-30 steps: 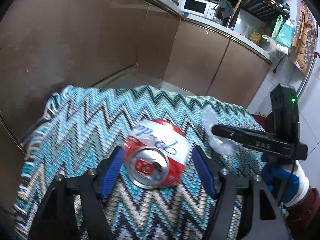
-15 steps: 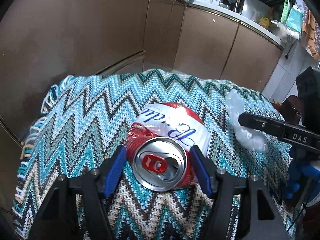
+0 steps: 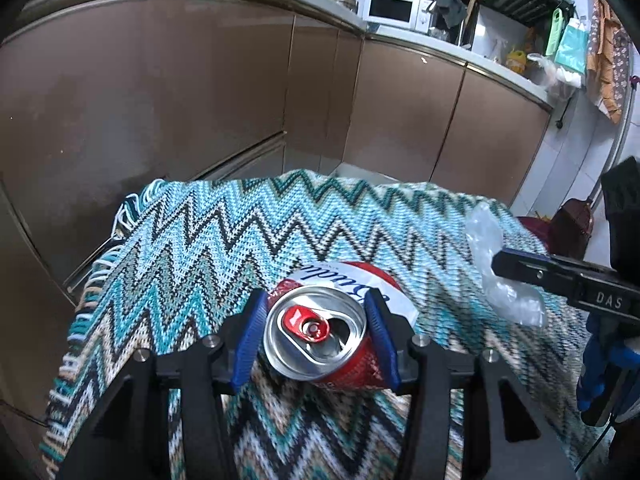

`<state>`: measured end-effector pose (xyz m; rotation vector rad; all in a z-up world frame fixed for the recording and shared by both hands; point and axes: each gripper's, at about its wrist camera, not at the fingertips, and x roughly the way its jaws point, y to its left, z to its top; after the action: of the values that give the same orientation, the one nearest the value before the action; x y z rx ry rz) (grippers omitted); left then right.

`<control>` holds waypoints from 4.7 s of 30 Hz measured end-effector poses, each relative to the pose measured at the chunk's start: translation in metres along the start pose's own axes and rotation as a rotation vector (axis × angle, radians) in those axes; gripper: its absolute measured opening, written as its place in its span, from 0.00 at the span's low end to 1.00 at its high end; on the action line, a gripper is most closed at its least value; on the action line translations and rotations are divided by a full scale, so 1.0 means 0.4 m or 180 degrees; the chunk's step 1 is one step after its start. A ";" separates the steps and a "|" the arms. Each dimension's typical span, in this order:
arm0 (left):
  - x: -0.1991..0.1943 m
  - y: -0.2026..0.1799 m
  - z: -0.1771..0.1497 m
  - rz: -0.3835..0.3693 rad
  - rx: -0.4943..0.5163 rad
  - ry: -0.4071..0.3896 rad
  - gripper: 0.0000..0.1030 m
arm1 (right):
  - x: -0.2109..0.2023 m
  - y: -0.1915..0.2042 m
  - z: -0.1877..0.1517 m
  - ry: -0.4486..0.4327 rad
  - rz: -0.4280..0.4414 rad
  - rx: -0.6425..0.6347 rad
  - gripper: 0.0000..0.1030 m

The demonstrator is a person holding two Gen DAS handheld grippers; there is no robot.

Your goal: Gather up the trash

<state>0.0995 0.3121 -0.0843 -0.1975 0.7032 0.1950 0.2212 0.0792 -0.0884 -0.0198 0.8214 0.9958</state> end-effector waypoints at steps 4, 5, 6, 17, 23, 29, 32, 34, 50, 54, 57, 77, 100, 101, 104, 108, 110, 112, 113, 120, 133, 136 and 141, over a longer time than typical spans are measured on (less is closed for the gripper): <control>-0.060 -0.036 -0.009 -0.0054 0.0035 -0.0062 0.46 | -0.090 0.018 -0.026 -0.0100 -0.0037 -0.0008 0.22; -0.081 -0.050 -0.011 -0.0081 0.0053 -0.0086 0.46 | -0.108 0.021 -0.032 -0.0123 -0.0042 -0.0007 0.22; -0.096 -0.062 -0.013 -0.0101 0.0068 -0.0105 0.46 | -0.130 0.023 -0.039 -0.0149 -0.0051 -0.0006 0.22; -0.197 -0.275 0.032 -0.0510 0.0357 -0.0263 0.46 | -0.391 -0.035 -0.128 -0.0541 -0.0323 0.0148 0.22; -0.171 -0.502 0.080 -0.0975 0.0603 -0.0238 0.46 | -0.552 -0.180 -0.198 -0.0727 -0.0741 0.0407 0.22; -0.071 -0.852 0.112 -0.1541 0.0946 -0.0055 0.46 | -0.707 -0.378 -0.288 -0.0879 -0.1279 0.0827 0.22; 0.009 -1.020 0.102 -0.1744 0.1090 0.0109 0.46 | -0.755 -0.487 -0.333 -0.0897 -0.1517 0.1041 0.22; 0.060 -1.106 0.090 -0.1806 0.1160 0.0204 0.46 | -0.766 -0.555 -0.359 -0.0873 -0.1631 0.1165 0.22; 0.485 -1.466 -0.059 -0.1934 0.1057 0.1142 0.49 | -0.625 -0.951 -0.526 -0.0428 -0.2114 0.1871 0.45; 0.513 -1.458 -0.079 -0.1933 0.0999 0.1217 0.50 | -0.615 -0.950 -0.546 -0.0383 -0.2162 0.1893 0.50; 0.496 -1.438 -0.073 -0.1915 0.1025 0.1158 0.50 | -0.612 -0.937 -0.548 -0.0369 -0.2204 0.1891 0.51; -0.023 -1.012 -0.074 -0.1321 0.1021 0.0210 0.61 | -0.744 -0.332 -0.397 -0.0699 -0.2500 0.0899 0.84; -0.367 -0.603 -0.136 -0.0228 0.0760 -0.0712 0.74 | -0.760 0.096 -0.384 -0.1111 -0.2616 -0.0005 1.00; -0.374 -0.598 -0.133 -0.0195 0.0742 -0.0752 0.74 | -0.761 0.102 -0.384 -0.1121 -0.2616 -0.0018 1.00; -0.396 -0.584 -0.132 -0.0160 0.0679 -0.0835 0.74 | -0.770 0.111 -0.388 -0.1168 -0.2623 -0.0026 1.00; -0.410 -0.571 -0.128 -0.0127 0.0672 -0.0857 0.81 | -0.779 0.115 -0.390 -0.1207 -0.2637 -0.0014 1.00; -0.414 -0.569 -0.130 -0.0116 0.0686 -0.0868 0.81 | -0.783 0.114 -0.391 -0.1212 -0.2643 -0.0012 1.00; -0.417 -0.569 -0.131 -0.0111 0.0683 -0.0883 0.81 | -0.783 0.112 -0.393 -0.1211 -0.2655 -0.0005 1.00; -0.420 -0.565 -0.133 -0.0114 0.0680 -0.0889 0.81 | -0.786 0.111 -0.393 -0.1217 -0.2654 0.0003 1.00; -0.423 -0.561 -0.137 -0.0081 0.0684 -0.0896 0.82 | -0.786 0.103 -0.393 -0.1197 -0.2677 0.0040 1.00; -0.409 -0.559 -0.147 -0.0031 0.0741 -0.0860 0.83 | -0.779 0.103 -0.387 -0.1167 -0.2664 0.0014 1.00; -0.408 -0.561 -0.148 -0.0016 0.0753 -0.0843 0.83 | -0.779 0.103 -0.387 -0.1167 -0.2664 0.0015 1.00; -0.406 -0.558 -0.148 -0.0004 0.0735 -0.0819 0.83 | -0.779 0.103 -0.386 -0.1169 -0.2665 0.0011 1.00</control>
<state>-0.0043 0.0645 0.0036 0.0478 0.4648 0.1335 0.0111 -0.1834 0.0099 -0.1603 0.4015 0.1910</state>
